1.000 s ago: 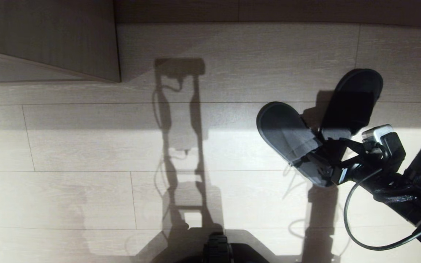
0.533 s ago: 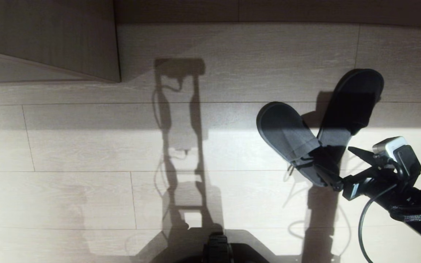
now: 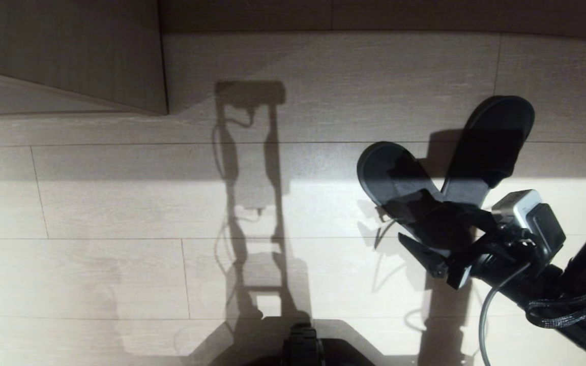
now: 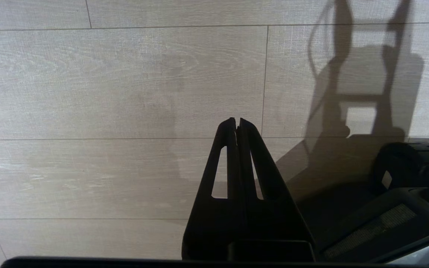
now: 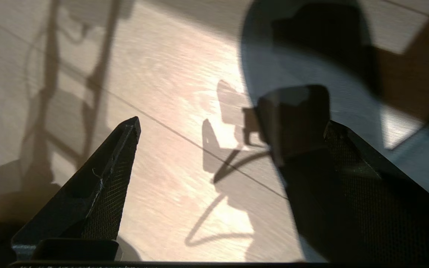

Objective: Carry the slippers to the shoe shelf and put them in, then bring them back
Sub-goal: Place the slippers on the floor

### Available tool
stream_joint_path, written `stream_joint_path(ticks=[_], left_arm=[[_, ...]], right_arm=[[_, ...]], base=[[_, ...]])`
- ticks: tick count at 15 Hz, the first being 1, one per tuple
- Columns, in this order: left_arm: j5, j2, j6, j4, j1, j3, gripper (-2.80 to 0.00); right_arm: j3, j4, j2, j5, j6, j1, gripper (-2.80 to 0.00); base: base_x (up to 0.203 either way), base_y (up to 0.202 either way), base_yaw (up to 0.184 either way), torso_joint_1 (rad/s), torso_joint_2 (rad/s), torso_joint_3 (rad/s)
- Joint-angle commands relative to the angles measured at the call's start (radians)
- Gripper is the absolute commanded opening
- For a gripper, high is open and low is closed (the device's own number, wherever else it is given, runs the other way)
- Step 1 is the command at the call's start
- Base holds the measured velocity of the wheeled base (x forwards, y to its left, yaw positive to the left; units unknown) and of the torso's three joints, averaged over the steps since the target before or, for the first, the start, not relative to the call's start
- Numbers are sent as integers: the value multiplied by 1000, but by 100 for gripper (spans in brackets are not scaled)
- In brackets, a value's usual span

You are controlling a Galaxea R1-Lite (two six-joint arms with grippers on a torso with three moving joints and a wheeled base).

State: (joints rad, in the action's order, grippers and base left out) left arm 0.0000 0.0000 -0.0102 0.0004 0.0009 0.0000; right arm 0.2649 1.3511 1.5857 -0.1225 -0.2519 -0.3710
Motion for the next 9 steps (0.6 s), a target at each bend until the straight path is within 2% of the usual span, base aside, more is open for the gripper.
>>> stream_joint_path(ticks=[1, 5, 9], left_arm=[[0, 0, -1, 0, 1, 0, -280], [0, 0, 1, 0, 1, 0, -280], [0, 0, 1, -2, -1, 0, -280]], right_arm=[[12, 4, 48, 57, -1, -94, 0], [46, 26, 213, 184, -6, -173, 0], [211, 33, 323, 321, -15, -221, 0]], base=[[0, 0, 0, 0, 0, 0], [0, 0, 0, 0, 0, 0], [0, 0, 0, 0, 0, 0]])
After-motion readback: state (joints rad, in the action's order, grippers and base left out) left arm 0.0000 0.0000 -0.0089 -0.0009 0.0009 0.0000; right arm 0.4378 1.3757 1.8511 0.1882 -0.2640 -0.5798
